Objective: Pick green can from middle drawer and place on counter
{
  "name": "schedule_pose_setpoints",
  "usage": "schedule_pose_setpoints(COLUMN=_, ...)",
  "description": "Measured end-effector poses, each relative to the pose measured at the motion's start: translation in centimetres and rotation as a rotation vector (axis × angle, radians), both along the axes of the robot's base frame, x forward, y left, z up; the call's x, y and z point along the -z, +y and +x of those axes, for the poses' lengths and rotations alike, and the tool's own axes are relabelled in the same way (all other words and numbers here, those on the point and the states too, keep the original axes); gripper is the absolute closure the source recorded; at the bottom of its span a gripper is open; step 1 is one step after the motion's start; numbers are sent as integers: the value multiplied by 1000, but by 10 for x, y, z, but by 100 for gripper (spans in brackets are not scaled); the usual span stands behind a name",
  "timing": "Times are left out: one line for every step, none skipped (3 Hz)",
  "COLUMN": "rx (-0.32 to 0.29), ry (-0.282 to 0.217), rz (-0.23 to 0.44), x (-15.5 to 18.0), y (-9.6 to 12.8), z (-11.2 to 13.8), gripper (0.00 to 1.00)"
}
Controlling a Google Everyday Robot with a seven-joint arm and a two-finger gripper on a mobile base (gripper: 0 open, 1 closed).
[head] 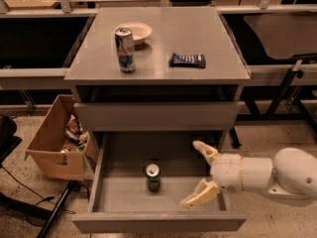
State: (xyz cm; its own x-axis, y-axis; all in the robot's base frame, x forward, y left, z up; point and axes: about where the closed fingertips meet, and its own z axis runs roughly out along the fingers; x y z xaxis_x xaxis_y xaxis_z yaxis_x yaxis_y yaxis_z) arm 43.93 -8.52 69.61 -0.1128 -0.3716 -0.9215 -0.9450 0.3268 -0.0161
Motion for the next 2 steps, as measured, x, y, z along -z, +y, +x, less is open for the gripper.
schedule_pose_setpoints(rx=-32, ry=6, rz=54, x=63, y=26, z=20, gripper=0)
schedule_pose_setpoints(rx=-63, ry=-18, rz=43, x=123, y=45, z=58, gripper=0)
